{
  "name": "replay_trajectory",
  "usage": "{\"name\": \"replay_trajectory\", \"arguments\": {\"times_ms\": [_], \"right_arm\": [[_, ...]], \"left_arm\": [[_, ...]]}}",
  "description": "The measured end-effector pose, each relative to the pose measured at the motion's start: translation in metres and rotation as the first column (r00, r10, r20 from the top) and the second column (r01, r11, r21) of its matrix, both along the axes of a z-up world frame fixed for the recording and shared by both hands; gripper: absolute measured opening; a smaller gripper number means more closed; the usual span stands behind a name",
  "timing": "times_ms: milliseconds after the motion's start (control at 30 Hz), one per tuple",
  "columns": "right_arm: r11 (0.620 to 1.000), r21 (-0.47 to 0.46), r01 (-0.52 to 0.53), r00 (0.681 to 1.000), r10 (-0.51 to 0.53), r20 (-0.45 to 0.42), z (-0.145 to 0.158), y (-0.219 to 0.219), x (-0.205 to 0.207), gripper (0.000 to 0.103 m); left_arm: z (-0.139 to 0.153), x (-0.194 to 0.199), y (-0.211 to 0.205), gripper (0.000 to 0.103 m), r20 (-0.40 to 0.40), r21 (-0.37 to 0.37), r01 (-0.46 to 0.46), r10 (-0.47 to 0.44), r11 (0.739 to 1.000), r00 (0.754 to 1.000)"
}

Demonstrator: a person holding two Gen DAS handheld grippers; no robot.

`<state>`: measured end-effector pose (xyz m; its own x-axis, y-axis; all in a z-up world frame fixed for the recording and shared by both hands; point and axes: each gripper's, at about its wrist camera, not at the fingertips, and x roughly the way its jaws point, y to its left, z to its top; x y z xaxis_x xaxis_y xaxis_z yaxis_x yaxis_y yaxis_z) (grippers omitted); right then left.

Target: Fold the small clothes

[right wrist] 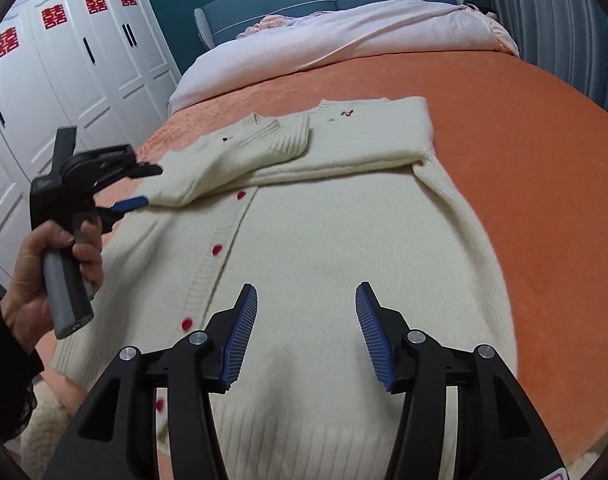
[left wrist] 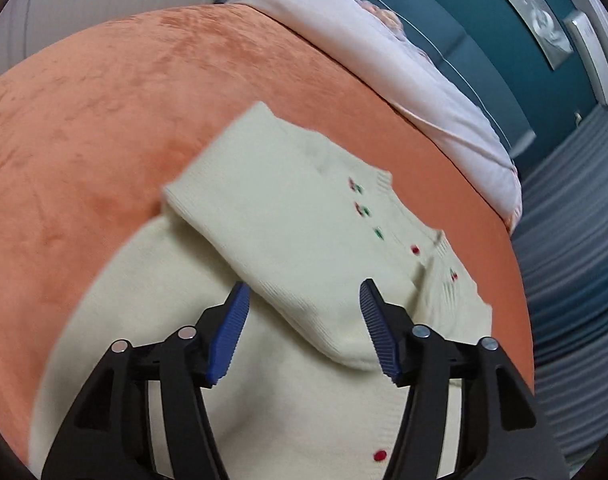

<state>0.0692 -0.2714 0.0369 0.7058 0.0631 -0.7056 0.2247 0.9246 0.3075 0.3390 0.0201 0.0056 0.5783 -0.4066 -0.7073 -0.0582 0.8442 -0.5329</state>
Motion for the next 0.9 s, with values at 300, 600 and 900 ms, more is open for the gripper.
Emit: {"name": "replay_trajectory", "arguments": {"times_ms": [300,600,900], "right_arm": [[0.999,-0.024,-0.038,0.999,0.038,-0.001,0.015,0.048,0.144,0.054],[0.996,-0.087,0.007,0.995,-0.016,-0.098,-0.023,0.075,0.219,0.008],[0.976,0.173,0.132,0.989,-0.117,-0.094,-0.054,-0.006,0.164,0.016]], "left_arm": [[-0.036,0.021,0.062,0.059,-0.108,-0.094,-0.140,0.130,0.986,0.986],[-0.039,0.020,0.060,0.060,-0.061,-0.055,-0.098,0.094,0.994,0.994],[-0.036,0.016,0.051,0.065,-0.036,-0.037,-0.093,0.091,0.995,0.995]]}}
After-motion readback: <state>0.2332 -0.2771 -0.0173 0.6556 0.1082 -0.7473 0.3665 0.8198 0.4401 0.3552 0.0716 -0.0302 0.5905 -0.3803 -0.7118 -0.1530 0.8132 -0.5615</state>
